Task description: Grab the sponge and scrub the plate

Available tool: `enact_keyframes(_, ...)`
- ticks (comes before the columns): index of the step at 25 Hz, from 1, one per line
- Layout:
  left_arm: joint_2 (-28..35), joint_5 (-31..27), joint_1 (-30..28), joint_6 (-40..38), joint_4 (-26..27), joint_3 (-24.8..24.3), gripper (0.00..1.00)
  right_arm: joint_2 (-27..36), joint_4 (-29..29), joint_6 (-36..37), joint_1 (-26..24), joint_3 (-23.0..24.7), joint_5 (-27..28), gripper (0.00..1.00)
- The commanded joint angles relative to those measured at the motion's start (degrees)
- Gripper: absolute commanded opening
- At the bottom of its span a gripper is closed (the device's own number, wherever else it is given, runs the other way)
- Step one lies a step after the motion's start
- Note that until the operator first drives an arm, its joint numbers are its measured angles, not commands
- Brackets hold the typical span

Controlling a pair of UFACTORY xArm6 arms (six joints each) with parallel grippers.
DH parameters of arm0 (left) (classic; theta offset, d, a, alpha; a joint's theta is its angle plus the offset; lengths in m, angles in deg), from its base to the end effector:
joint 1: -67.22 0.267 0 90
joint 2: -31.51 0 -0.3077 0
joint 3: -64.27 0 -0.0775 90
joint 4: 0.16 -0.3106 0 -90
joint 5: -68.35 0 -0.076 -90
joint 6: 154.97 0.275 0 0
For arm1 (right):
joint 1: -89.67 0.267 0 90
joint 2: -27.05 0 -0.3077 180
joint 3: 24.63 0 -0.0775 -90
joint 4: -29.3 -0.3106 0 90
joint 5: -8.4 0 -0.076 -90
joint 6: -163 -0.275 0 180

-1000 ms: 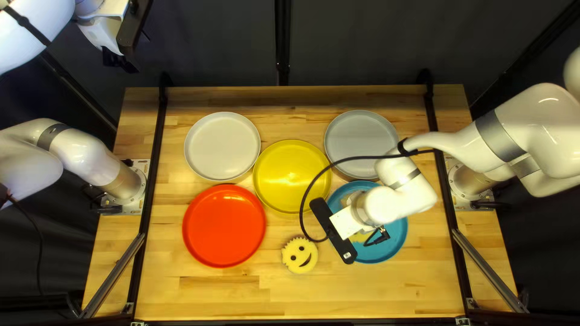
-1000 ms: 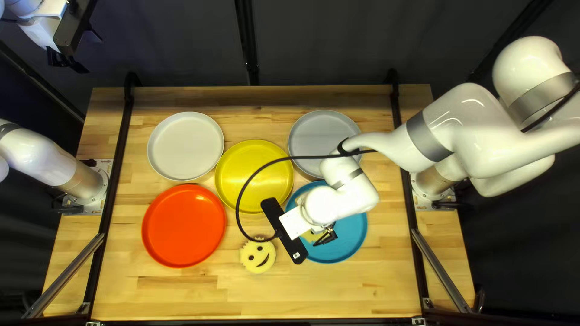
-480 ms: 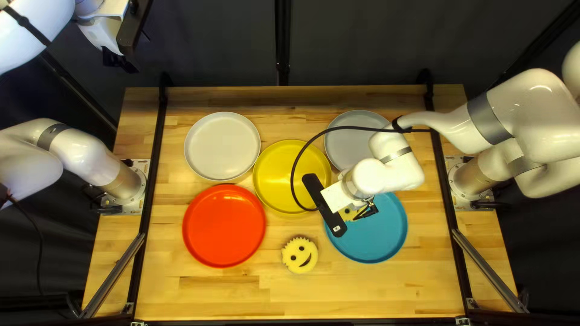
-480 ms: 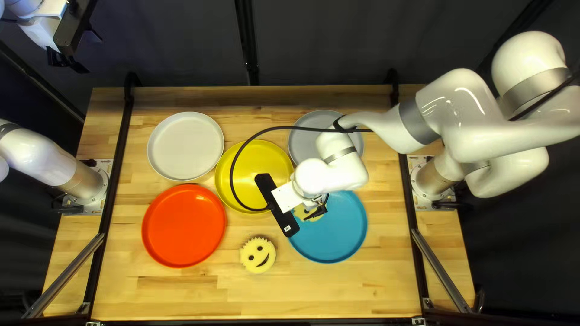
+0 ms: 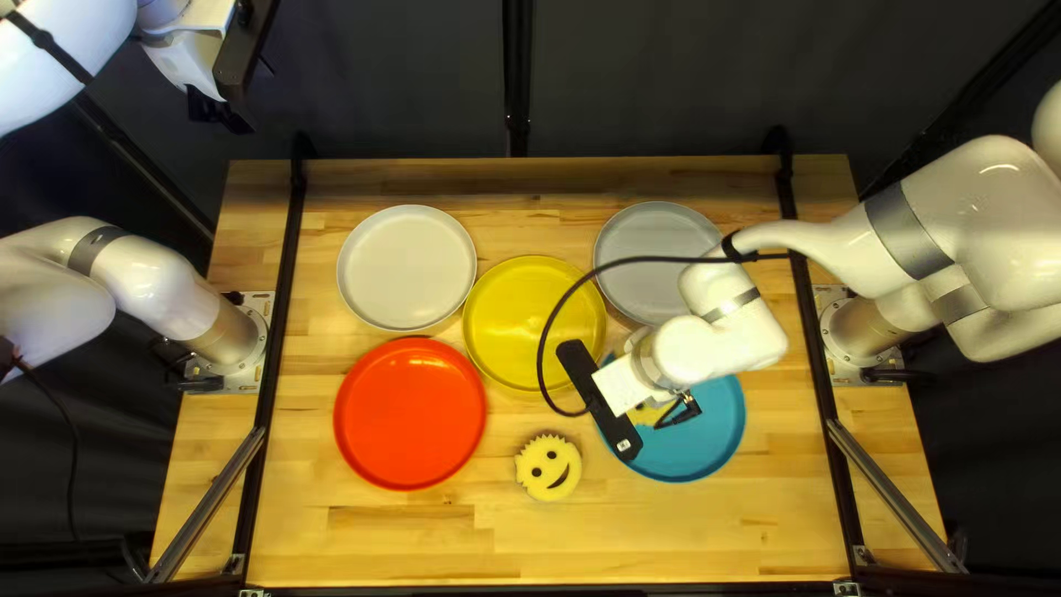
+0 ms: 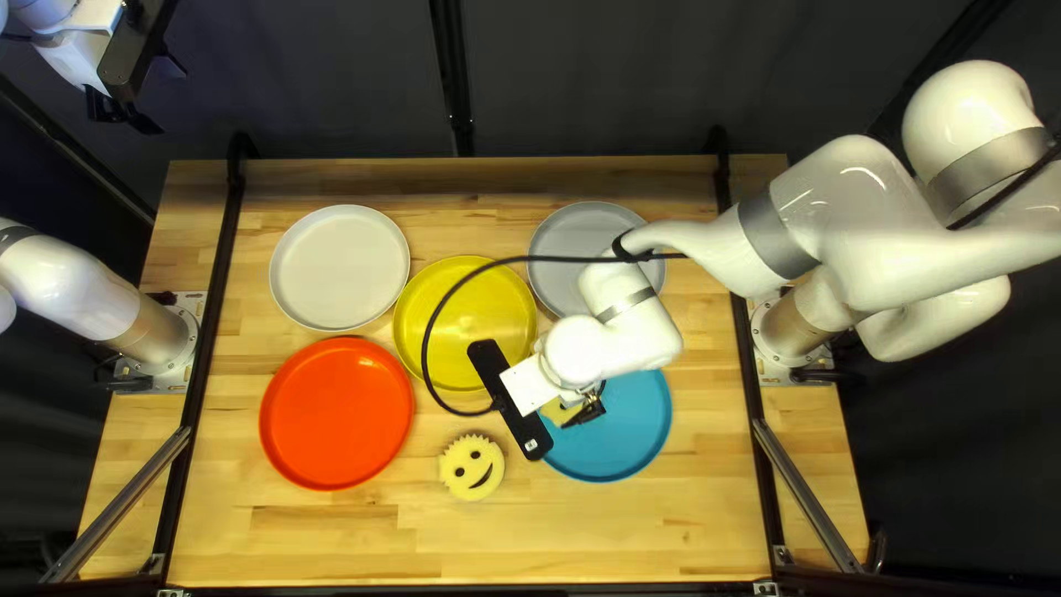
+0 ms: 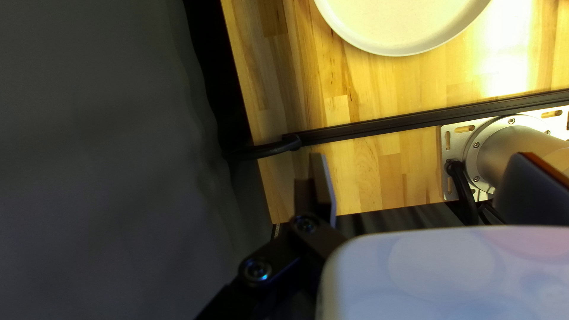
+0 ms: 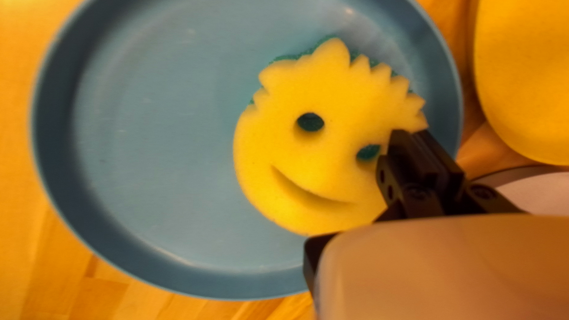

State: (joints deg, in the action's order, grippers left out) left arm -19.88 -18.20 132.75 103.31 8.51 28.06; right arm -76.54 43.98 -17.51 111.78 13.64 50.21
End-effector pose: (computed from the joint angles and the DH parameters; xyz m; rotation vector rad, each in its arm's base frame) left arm 0.1276 0.1821 0.3351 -3.0611 0.3398 -0.2711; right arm 0.3702 0.1158 0.0929 2.8463 0.8399 -0.0448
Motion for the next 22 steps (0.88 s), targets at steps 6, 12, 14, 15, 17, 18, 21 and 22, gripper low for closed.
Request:
enact_keyframes(6,0.0,0.0,0.0,0.0,0.0,0.0,1.0,1.25,-0.5,-2.65,3.51,2.35,-0.96,0.0)
enact_keyframes(12,0.0,0.0,0.0,0.0,0.0,0.0,1.0,5.79,-0.83,0.08,-0.69,8.17,-2.67,0.0)
enact_keyframes(14,0.0,0.0,0.0,0.0,0.0,0.0,1.0,7.12,-0.79,1.61,-2.88,10.1,-3.44,0.0)
enact_keyframes(15,0.0,0.0,0.0,0.0,0.0,0.0,1.0,7.92,-0.75,2.68,-4.34,11.16,-3.78,0.0)
enact_keyframes(17,0.0,0.0,0.0,0.0,0.0,0.0,1.0,9.07,-0.21,3.73,-6.08,12.4,-3.93,0.0)
enact_keyframes(18,0.0,0.0,0.0,0.0,0.0,0.0,1.0,9.86,0.25,4.34,-7.16,13.07,-3.99,0.0)
enact_keyframes(21,0.0,0.0,0.0,0.0,0.0,0.0,1.0,11.17,1.58,4.93,-8.75,14.02,-4.21,0.0)
enact_keyframes(22,0.0,0.0,0.0,0.0,0.0,0.0,1.0,11.64,2.44,5.03,-9.44,14.25,-4.15,0.0)
